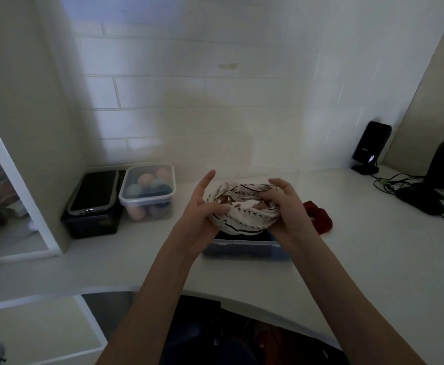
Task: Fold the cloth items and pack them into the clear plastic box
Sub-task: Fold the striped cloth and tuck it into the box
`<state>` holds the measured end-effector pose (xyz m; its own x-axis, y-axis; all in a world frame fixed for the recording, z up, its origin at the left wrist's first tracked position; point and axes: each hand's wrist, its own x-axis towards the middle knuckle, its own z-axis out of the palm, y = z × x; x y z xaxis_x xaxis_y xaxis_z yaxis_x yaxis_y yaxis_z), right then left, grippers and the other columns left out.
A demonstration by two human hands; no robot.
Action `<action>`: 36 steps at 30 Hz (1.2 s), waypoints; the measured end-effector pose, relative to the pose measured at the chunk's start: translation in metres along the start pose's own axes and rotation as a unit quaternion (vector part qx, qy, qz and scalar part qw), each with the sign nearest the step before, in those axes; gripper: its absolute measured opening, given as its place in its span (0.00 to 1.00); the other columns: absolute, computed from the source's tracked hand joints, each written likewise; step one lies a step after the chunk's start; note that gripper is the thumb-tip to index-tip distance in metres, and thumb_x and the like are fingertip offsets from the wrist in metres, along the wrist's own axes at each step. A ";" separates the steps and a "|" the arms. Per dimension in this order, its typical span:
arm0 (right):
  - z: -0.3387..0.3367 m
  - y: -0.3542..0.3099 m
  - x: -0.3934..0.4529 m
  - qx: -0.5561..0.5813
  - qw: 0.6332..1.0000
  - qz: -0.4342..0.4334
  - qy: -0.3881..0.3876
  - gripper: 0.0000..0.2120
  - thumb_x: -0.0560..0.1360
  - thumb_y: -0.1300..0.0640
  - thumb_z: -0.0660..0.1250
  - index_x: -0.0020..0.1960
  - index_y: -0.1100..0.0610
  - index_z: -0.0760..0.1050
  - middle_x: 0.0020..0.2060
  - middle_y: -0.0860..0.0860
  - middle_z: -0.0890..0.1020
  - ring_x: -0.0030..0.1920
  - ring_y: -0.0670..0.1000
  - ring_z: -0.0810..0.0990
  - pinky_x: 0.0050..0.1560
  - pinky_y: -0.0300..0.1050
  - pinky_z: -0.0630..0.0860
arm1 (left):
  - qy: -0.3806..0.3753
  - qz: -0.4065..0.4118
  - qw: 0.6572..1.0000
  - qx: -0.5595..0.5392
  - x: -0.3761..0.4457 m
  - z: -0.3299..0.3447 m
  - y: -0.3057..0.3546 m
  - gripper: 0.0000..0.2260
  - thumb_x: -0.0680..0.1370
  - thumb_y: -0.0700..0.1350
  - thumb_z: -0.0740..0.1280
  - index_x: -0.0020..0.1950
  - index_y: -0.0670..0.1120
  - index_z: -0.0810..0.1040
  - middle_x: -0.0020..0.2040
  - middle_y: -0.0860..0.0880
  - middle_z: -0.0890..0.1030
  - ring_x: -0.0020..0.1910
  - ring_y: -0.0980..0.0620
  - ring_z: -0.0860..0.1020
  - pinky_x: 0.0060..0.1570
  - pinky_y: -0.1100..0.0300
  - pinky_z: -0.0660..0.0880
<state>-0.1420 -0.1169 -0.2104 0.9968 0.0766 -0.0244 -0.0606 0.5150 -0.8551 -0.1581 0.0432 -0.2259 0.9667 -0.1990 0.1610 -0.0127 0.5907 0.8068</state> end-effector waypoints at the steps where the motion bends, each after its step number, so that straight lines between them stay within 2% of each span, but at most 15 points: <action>1: -0.002 0.001 -0.002 -0.053 0.998 -0.027 0.001 0.12 0.71 0.72 0.62 0.46 0.56 0.73 0.35 0.57 0.81 0.34 0.54 0.79 0.35 0.46 0.77 | 0.004 -0.002 1.000 0.002 0.000 0.000 0.000 0.36 0.66 0.24 0.62 0.69 0.52 0.66 0.49 0.42 0.84 0.46 0.45 0.83 0.43 0.52 0.81; 3: -0.004 0.002 -0.008 -0.148 0.988 -0.048 -0.003 0.12 0.71 0.71 0.64 0.47 0.54 0.75 0.39 0.58 0.83 0.38 0.55 0.81 0.34 0.45 0.79 | 0.018 0.001 0.999 0.038 0.000 0.001 0.002 0.32 0.70 0.23 0.58 0.67 0.51 0.69 0.50 0.41 0.82 0.45 0.47 0.82 0.43 0.54 0.82; 5: -0.007 0.001 -0.011 -0.225 0.973 -0.043 0.004 0.11 0.72 0.69 0.62 0.42 0.54 0.76 0.42 0.56 0.82 0.40 0.54 0.81 0.32 0.44 0.80 | 0.034 0.019 0.989 0.139 -0.001 0.003 0.004 0.27 0.70 0.22 0.58 0.58 0.50 0.74 0.49 0.41 0.80 0.42 0.49 0.82 0.38 0.58 0.81; 8: -0.007 -0.003 -0.010 -0.312 0.949 -0.042 0.014 0.14 0.73 0.69 0.60 0.38 0.54 0.77 0.44 0.57 0.80 0.43 0.53 0.80 0.33 0.44 0.82 | 0.074 0.076 0.927 0.359 -0.003 0.005 0.011 0.20 0.69 0.25 0.59 0.44 0.50 0.77 0.47 0.46 0.79 0.38 0.55 0.79 0.32 0.67 0.76; 10: -0.005 -0.004 -0.009 -0.365 0.930 -0.047 -0.011 0.13 0.73 0.69 0.61 0.41 0.55 0.79 0.47 0.57 0.80 0.42 0.52 0.81 0.32 0.41 0.81 | 0.076 0.108 0.884 0.448 -0.004 0.006 0.015 0.19 0.68 0.27 0.60 0.40 0.51 0.79 0.45 0.51 0.77 0.41 0.58 0.77 0.39 0.73 0.74; 12: -0.002 -0.005 -0.008 -0.454 0.887 -0.066 -0.044 0.12 0.73 0.69 0.62 0.48 0.56 0.80 0.50 0.54 0.81 0.42 0.49 0.81 0.36 0.38 0.81 | 0.072 0.129 0.830 0.538 -0.004 0.004 0.019 0.19 0.69 0.29 0.62 0.43 0.51 0.81 0.47 0.51 0.73 0.46 0.61 0.73 0.45 0.80 0.66; 16: 0.003 -0.005 -0.005 -0.647 0.750 -0.107 -0.089 0.17 0.71 0.65 0.65 0.58 0.54 0.80 0.56 0.52 0.80 0.54 0.51 0.78 0.56 0.44 0.75 | 0.013 0.110 0.742 0.661 -0.001 -0.006 0.020 0.20 0.69 0.27 0.62 0.54 0.44 0.82 0.51 0.49 0.71 0.51 0.54 0.72 0.46 0.83 0.61; 18: 0.004 -0.005 -0.006 -0.682 0.715 -0.093 -0.123 0.18 0.72 0.63 0.66 0.61 0.54 0.78 0.58 0.54 0.79 0.57 0.52 0.76 0.55 0.39 0.71 | -0.007 0.100 0.713 0.694 -0.001 -0.009 0.020 0.20 0.69 0.27 0.62 0.56 0.42 0.80 0.53 0.47 0.72 0.56 0.50 0.73 0.50 0.80 0.62; 20: 0.005 -0.004 -0.008 -0.713 0.680 -0.081 -0.151 0.20 0.72 0.60 0.67 0.64 0.54 0.75 0.60 0.54 0.77 0.59 0.53 0.75 0.53 0.38 0.68 | -0.020 0.089 0.695 0.713 0.000 -0.010 0.022 0.21 0.69 0.27 0.62 0.58 0.42 0.79 0.56 0.45 0.74 0.57 0.48 0.73 0.55 0.71 0.65; 22: 0.003 -0.004 -0.006 -0.747 0.641 -0.074 -0.159 0.23 0.72 0.56 0.68 0.66 0.53 0.71 0.61 0.53 0.76 0.61 0.53 0.73 0.57 0.40 0.67 | -0.028 0.075 0.664 0.743 0.000 -0.009 0.023 0.21 0.70 0.31 0.63 0.60 0.46 0.78 0.58 0.47 0.74 0.58 0.48 0.73 0.60 0.60 0.67; 25: -0.001 -0.003 -0.001 -0.767 0.620 -0.047 -0.161 0.26 0.70 0.49 0.70 0.67 0.51 0.69 0.62 0.53 0.76 0.62 0.54 0.72 0.64 0.50 0.69 | -0.042 0.033 0.543 0.838 -0.001 -0.005 0.028 0.21 0.71 0.43 0.67 0.63 0.55 0.74 0.61 0.53 0.70 0.61 0.50 0.67 0.58 0.50 0.62; 27: -0.001 -0.003 0.002 -0.790 0.590 -0.053 -0.157 0.28 0.69 0.45 0.70 0.67 0.49 0.69 0.61 0.53 0.75 0.61 0.54 0.71 0.63 0.54 0.70 | -0.078 0.023 0.485 0.871 0.001 0.000 0.031 0.19 0.71 0.47 0.68 0.62 0.54 0.75 0.62 0.52 0.68 0.61 0.49 0.65 0.60 0.49 0.61; 32: 0.017 -0.009 0.002 -0.883 0.420 -0.134 -0.162 0.24 0.68 0.40 0.68 0.60 0.51 0.74 0.54 0.52 0.74 0.56 0.54 0.70 0.55 0.52 0.67 | -0.139 -0.016 0.393 0.909 0.016 0.013 0.031 0.16 0.72 0.46 0.66 0.59 0.48 0.76 0.59 0.47 0.73 0.56 0.46 0.72 0.55 0.53 0.64; 34: 0.025 -0.011 0.002 -0.895 0.394 -0.118 -0.175 0.20 0.70 0.43 0.68 0.57 0.53 0.76 0.45 0.51 0.74 0.47 0.53 0.71 0.49 0.49 0.66 | -0.140 -0.055 0.359 0.921 0.021 0.019 0.030 0.16 0.71 0.43 0.67 0.58 0.48 0.76 0.55 0.47 0.76 0.53 0.46 0.74 0.51 0.56 0.61; 36: 0.030 -0.011 0.005 -0.900 0.388 -0.076 -0.183 0.17 0.70 0.47 0.68 0.55 0.54 0.76 0.41 0.50 0.75 0.42 0.53 0.72 0.45 0.47 0.66 | -0.145 -0.078 0.337 0.927 0.025 0.023 0.029 0.15 0.71 0.41 0.67 0.57 0.47 0.76 0.52 0.47 0.78 0.49 0.47 0.74 0.51 0.56 0.59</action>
<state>-0.1381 -0.0968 -0.1857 0.8873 0.4480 -0.1098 0.4610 -0.8683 0.1830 -0.1400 0.0376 -0.1854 0.9306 -0.3409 -0.1332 -0.3646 -0.8954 -0.2555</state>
